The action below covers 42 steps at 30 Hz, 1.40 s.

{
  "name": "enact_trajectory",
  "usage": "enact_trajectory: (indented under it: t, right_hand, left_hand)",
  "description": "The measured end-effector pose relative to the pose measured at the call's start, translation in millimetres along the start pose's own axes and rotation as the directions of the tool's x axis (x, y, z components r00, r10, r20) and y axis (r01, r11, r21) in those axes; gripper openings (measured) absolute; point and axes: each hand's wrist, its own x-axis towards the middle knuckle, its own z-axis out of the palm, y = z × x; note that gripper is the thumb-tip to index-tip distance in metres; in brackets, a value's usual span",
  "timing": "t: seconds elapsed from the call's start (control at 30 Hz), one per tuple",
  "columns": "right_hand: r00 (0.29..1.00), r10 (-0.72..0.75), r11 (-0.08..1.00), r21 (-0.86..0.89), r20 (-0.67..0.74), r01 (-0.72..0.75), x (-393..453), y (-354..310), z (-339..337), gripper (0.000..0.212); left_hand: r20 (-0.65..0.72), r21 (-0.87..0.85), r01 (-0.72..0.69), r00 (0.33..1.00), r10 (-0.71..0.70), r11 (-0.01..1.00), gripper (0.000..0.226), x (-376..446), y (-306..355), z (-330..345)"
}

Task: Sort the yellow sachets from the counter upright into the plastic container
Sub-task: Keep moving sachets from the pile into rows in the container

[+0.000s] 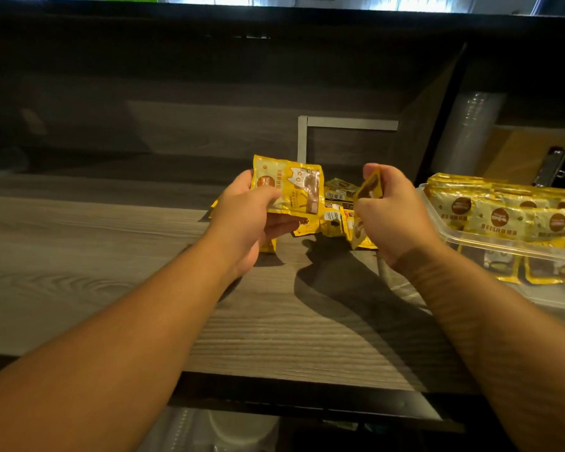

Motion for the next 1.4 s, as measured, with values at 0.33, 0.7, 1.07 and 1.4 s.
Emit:
enact_trajectory:
  t: [0.33, 0.7, 1.07, 1.4]
  right_hand:
    - [0.983, 0.157, 0.915, 0.361, 0.099, -0.182, -13.2, -18.6, -17.2, 0.044]
    - [0.995, 0.064, 0.938, 0.344, -0.07, -0.036, -38.3, -36.2, -88.6, 0.022]
    - [0.98, 0.125, 0.866, 0.499, -0.153, -0.032, -50.2, -21.8, -190.9, 0.053]
    - [0.964, 0.153, 0.791, 0.611, -0.219, 0.013, -47.2, -10.8, -223.0, 0.041]
  left_hand:
    - [-0.02, -0.111, 0.042, 0.999, -0.045, 0.993, 0.027, 6.5, -2.5, -5.8]
    - [0.039, 0.144, -0.067, 0.997, 0.062, 0.987, 0.021, -16.8, 19.4, 50.3]
    - [0.311, 0.479, -0.323, 0.932, 0.186, 0.816, 0.032, -30.2, 27.0, 160.0]
    - [0.527, 0.806, -0.55, 0.835, 0.156, 0.22, 0.033, -7.8, 12.4, 197.7]
